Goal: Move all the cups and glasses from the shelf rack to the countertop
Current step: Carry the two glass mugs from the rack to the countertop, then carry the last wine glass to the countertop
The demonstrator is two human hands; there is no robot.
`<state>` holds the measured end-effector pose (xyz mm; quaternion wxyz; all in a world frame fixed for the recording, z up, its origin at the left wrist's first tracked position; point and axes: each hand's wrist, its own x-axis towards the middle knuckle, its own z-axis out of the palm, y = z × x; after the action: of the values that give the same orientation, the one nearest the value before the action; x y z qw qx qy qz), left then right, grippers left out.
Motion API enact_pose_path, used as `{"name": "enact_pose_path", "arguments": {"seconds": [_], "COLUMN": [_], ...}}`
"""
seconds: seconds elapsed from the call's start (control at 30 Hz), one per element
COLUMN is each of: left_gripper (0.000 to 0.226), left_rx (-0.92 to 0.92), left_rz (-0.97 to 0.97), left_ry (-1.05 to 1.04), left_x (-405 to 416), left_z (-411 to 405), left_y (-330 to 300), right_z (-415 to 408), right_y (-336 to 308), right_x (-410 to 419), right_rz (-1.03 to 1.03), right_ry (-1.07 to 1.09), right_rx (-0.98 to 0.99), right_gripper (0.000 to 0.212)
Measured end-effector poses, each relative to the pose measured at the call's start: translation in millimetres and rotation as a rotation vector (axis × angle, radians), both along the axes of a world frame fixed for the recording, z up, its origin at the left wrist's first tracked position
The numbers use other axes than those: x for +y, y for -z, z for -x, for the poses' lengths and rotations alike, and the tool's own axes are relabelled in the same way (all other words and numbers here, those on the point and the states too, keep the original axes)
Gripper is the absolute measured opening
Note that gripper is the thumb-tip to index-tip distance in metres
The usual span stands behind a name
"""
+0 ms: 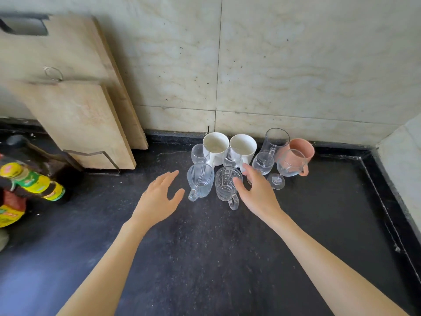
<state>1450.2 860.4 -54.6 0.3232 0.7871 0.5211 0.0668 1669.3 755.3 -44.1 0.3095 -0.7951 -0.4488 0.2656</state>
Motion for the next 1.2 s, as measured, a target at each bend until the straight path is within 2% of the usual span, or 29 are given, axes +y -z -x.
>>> {"name": "enact_pose_path", "arguments": {"seconds": [0.1,0.2,0.37,0.77,1.07,1.2], "left_gripper": [0.060,0.062,0.062,0.064,0.064,0.066], "left_rx": [0.087,0.099,0.157,0.386,0.524,0.566], "left_rz": [-0.251,-0.430,-0.582,-0.553,-0.498,-0.432], "left_ry": [-0.006,-0.116,-0.366,-0.939,-1.378,-1.463], "left_x": [-17,-45,-111,-349,-588,-678], "left_z": [16,40,101,286,407,462], "left_y": [-41,-81,-126,-163,-165,-177], "right_z": [15,38,104,329,527,607], "right_y": [-44,-83,-126,-161,-171,-173], "right_x": [6,13,0,-105,-283,-369], "right_rz": [-0.124,-0.209,-0.343,-0.596,-0.781,-0.825], "right_ry": [-0.221,-0.434,-0.700,-1.307,-1.712,-1.813], "right_rx": [-0.223,-0.414,-0.530,-0.485,-0.415,-0.368], "right_gripper": [0.056,0.062,0.068,0.073,0.074,0.074]}}
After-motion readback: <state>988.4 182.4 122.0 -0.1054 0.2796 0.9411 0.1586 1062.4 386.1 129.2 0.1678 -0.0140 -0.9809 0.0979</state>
